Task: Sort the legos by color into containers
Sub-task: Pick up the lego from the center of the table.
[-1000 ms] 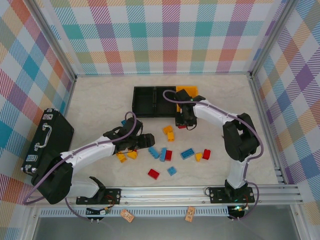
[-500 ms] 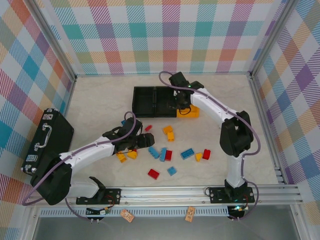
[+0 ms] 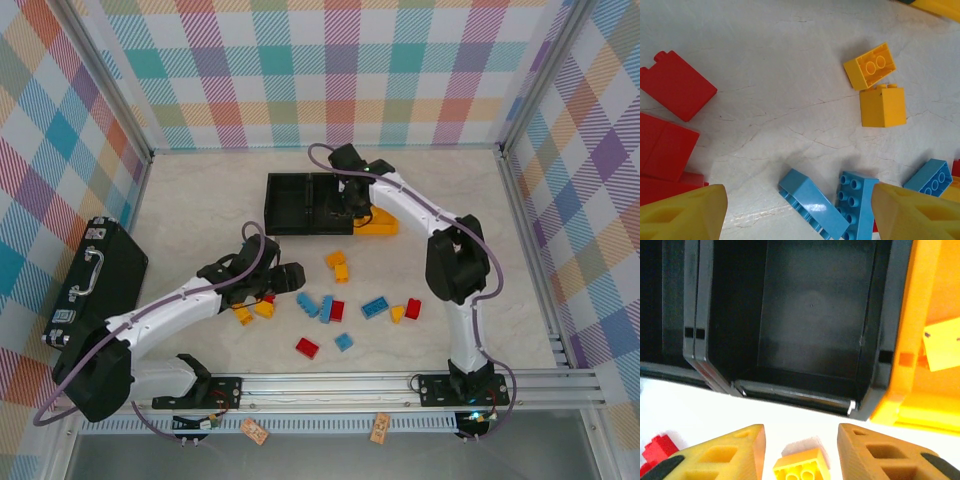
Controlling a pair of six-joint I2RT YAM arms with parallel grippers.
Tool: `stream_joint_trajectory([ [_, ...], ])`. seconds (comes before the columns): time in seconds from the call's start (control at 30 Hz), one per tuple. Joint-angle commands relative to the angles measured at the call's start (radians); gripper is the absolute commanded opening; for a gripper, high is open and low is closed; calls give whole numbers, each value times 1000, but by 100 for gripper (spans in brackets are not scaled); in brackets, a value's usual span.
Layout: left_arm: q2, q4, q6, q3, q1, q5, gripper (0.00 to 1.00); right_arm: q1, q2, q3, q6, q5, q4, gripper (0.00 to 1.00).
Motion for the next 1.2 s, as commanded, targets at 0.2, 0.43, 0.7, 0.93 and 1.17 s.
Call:
stream_joint_trajectory([
  [0.2, -6, -108, -20, 62, -17, -99, 76, 21, -187, -174, 9, -38, 25, 50],
  [0.43, 106, -303, 42, 204, 35, -165, 75, 35, -311, -345, 51, -52, 63, 51],
  [0.7, 299, -331, 82, 291, 113, -120, 79, 37, -459, -550, 114, -31, 96, 51],
  [0.93, 446, -356, 83, 380, 157, -130, 82, 39, -535, -634, 154, -14, 102, 52],
  [1.17, 539, -338, 56, 413, 178, -90, 83, 40, -563, -680, 181, -9, 111, 52],
])
